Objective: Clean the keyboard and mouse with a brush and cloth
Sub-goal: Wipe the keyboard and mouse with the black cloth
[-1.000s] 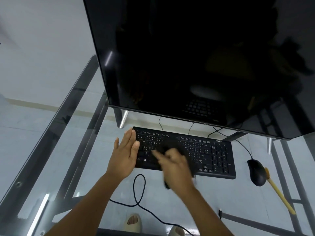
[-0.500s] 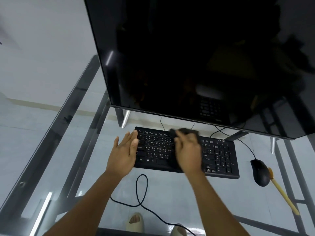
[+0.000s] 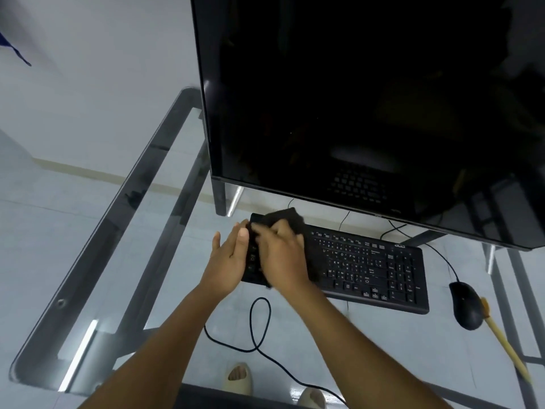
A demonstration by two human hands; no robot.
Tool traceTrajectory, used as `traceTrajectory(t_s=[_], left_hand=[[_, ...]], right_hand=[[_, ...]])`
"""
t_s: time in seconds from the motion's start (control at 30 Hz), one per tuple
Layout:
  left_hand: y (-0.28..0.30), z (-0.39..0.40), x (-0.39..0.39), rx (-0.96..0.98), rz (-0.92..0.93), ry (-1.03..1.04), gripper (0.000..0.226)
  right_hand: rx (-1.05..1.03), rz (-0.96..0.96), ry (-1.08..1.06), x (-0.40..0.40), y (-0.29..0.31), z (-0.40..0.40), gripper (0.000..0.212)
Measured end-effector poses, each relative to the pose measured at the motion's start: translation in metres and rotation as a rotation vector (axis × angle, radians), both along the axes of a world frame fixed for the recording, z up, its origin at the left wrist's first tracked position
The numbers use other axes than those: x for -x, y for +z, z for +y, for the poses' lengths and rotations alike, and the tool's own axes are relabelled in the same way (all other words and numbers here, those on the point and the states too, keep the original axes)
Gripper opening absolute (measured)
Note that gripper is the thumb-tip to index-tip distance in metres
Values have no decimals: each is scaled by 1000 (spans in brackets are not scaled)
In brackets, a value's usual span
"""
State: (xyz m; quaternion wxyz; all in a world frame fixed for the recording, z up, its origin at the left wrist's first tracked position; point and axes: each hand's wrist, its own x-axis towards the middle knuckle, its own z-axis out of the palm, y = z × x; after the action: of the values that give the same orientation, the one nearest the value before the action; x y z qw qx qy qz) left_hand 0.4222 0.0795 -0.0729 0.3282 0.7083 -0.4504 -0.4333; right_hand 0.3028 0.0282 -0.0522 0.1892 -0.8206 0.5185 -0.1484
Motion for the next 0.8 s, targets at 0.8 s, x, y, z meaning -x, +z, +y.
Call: traceTrajectory(t_s=[0.8], left_hand=[[-19, 7, 11, 165, -722, -259, 71]], right_hand=[[138, 79, -379, 88, -12, -34, 38]])
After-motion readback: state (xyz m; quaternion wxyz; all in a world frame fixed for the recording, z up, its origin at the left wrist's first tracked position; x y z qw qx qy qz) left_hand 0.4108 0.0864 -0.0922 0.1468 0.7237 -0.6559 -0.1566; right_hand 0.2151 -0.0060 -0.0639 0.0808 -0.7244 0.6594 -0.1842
